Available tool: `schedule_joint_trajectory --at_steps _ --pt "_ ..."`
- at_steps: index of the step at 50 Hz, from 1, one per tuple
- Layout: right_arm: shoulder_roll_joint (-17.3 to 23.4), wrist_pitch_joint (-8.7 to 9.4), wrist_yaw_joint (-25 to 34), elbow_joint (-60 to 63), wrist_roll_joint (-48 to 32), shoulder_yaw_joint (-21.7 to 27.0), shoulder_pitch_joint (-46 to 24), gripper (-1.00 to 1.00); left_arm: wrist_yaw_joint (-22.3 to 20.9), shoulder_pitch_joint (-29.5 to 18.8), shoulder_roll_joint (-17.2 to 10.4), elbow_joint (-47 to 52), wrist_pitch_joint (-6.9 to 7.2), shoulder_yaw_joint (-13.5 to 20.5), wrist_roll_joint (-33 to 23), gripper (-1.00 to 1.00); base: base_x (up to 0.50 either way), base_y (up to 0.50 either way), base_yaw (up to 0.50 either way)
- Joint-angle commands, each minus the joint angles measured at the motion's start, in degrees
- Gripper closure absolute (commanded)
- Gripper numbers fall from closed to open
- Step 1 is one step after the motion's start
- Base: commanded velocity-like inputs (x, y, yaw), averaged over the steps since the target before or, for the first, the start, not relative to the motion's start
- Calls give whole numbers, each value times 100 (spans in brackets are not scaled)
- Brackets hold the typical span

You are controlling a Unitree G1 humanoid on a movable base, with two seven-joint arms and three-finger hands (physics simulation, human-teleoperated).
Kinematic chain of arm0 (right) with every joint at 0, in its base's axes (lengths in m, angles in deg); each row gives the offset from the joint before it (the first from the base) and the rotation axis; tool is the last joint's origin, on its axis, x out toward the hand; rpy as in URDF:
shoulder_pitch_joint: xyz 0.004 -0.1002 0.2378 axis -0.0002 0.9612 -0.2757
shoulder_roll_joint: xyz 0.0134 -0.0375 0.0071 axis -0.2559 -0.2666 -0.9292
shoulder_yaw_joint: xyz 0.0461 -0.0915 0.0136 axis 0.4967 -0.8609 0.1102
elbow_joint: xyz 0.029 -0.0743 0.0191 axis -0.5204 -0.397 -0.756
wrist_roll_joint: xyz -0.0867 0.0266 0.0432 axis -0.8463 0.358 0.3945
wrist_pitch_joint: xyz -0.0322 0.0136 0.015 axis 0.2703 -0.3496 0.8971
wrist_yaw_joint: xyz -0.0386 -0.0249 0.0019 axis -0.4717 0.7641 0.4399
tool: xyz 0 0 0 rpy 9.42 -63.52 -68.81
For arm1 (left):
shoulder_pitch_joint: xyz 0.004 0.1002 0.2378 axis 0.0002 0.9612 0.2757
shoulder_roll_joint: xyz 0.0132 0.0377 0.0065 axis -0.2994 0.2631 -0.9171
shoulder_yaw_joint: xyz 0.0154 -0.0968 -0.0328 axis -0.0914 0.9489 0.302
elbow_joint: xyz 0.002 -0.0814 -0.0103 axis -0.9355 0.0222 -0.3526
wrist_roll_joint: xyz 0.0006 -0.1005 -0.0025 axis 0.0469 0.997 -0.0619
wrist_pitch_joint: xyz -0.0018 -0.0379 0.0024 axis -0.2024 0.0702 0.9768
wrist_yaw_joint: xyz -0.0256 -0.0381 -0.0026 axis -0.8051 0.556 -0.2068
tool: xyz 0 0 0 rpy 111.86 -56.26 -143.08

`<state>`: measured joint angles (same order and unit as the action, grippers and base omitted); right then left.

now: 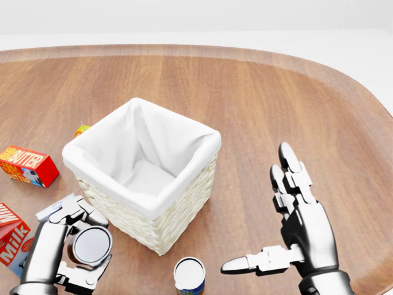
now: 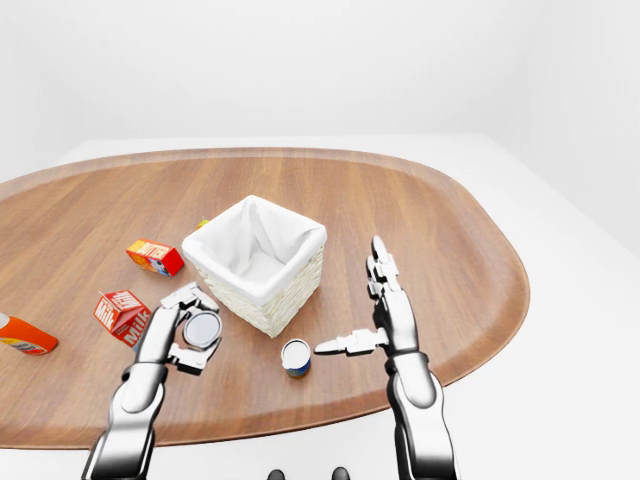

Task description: Pick up the tomato sauce, and put it in the basket.

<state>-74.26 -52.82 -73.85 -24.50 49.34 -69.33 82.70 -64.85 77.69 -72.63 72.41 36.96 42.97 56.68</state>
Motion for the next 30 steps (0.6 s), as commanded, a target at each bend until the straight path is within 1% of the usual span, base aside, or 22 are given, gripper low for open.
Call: schedule_joint_trajectory --at_steps 1,21,26,30 --pt "-1 0 -6 -54 -11 -4 -8 -100 -202 186 93 845 0 -23 -73 100 0 0 0" --pt "1 0 -6 -50 -12 -3 -6 -100 -609 264 177 1980 0 -123 -316 100 0 0 0" --pt "1 0 -11 -61 -15 -3 -16 -100 -713 190 181 2211 0 -146 -370 100 0 0 0" --pt "1 0 -23 -128 -22 7 -52 -100 -762 125 201 2341 0 -239 -423 100 0 0 0"
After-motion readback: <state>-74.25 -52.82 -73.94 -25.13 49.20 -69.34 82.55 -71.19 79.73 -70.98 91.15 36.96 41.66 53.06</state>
